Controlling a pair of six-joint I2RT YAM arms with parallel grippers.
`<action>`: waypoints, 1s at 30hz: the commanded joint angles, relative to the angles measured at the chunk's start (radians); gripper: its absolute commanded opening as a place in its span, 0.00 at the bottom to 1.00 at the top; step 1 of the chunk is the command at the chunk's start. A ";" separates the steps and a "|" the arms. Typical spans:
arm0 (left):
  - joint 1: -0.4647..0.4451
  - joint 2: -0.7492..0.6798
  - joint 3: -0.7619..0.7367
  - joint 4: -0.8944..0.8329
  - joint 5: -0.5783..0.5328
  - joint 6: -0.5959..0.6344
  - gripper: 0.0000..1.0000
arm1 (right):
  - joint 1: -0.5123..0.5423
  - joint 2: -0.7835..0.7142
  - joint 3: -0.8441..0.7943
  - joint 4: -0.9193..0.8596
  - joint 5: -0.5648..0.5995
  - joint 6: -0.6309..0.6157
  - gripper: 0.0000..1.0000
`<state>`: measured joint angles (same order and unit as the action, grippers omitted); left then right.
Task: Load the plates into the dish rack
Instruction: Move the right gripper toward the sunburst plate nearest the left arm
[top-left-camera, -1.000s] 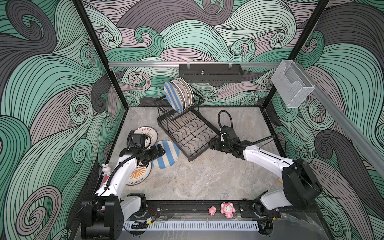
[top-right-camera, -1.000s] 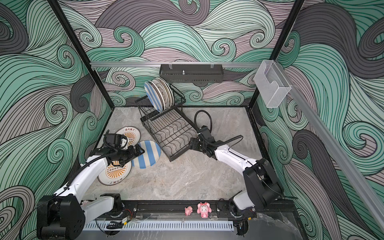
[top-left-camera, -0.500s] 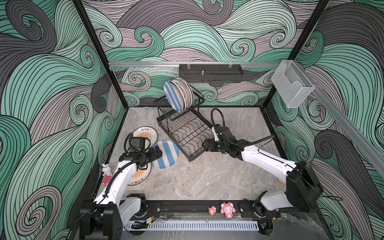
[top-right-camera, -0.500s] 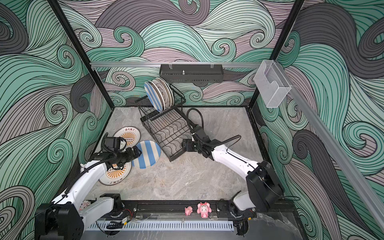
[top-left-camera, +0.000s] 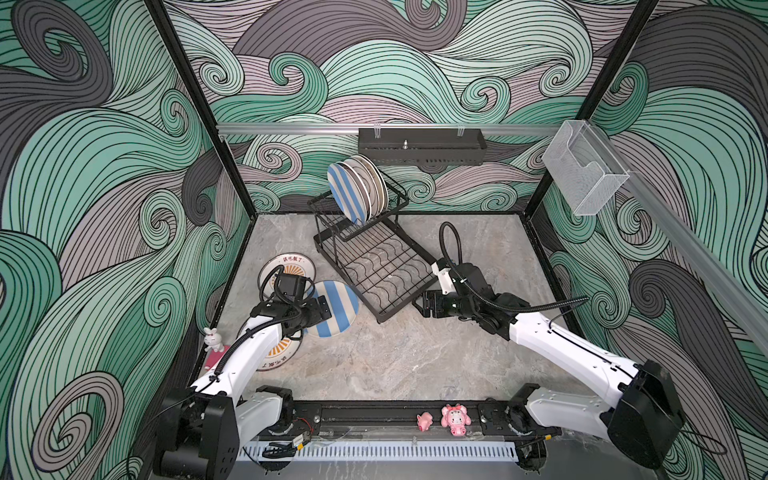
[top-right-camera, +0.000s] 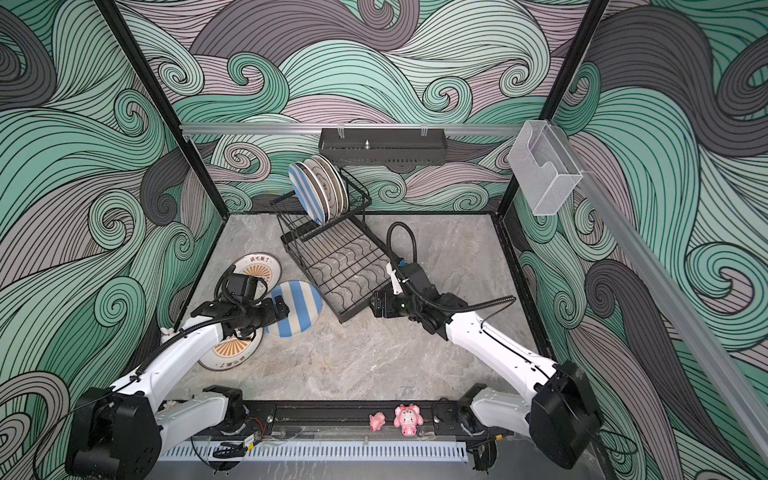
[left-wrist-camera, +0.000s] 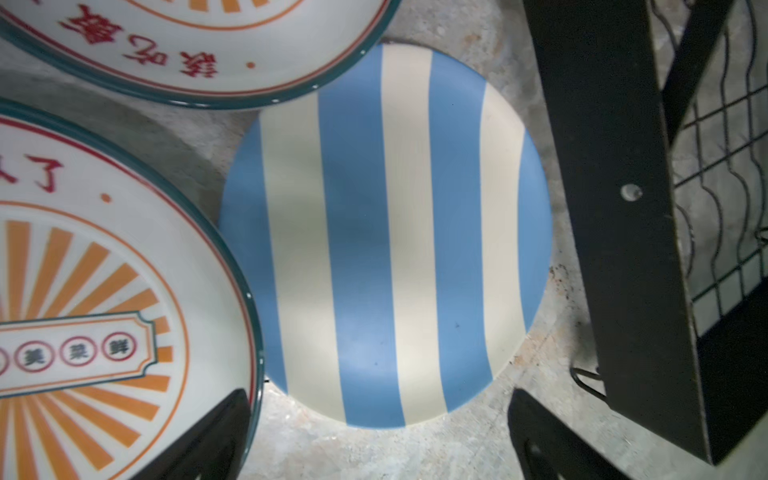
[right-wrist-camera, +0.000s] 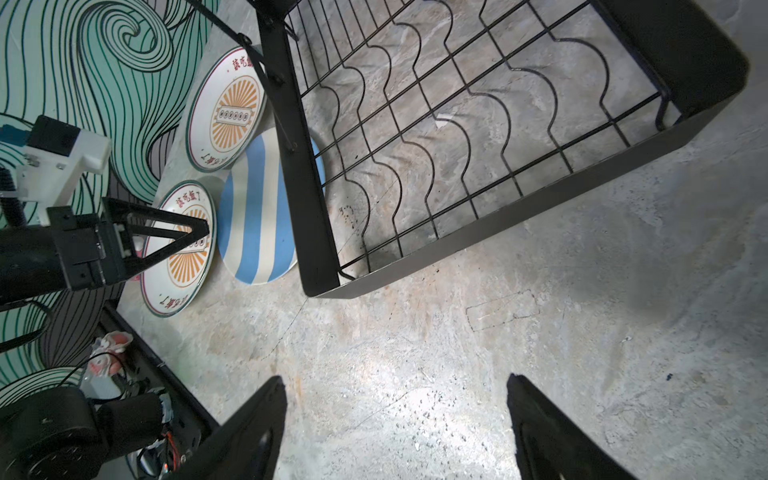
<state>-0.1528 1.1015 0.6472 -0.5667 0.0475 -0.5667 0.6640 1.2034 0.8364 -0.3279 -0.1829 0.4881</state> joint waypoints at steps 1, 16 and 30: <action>-0.001 -0.026 -0.012 -0.072 -0.092 -0.040 0.99 | 0.027 -0.006 -0.025 -0.010 -0.074 -0.027 0.82; -0.004 -0.080 -0.129 -0.091 0.000 -0.089 0.99 | 0.111 -0.012 -0.072 0.024 -0.060 -0.003 0.82; -0.104 -0.137 -0.155 -0.048 0.136 -0.144 0.99 | 0.120 -0.058 -0.086 -0.016 -0.049 -0.023 0.82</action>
<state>-0.2230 0.9661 0.4805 -0.6132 0.1413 -0.6769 0.7780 1.1656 0.7601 -0.3202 -0.2428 0.4793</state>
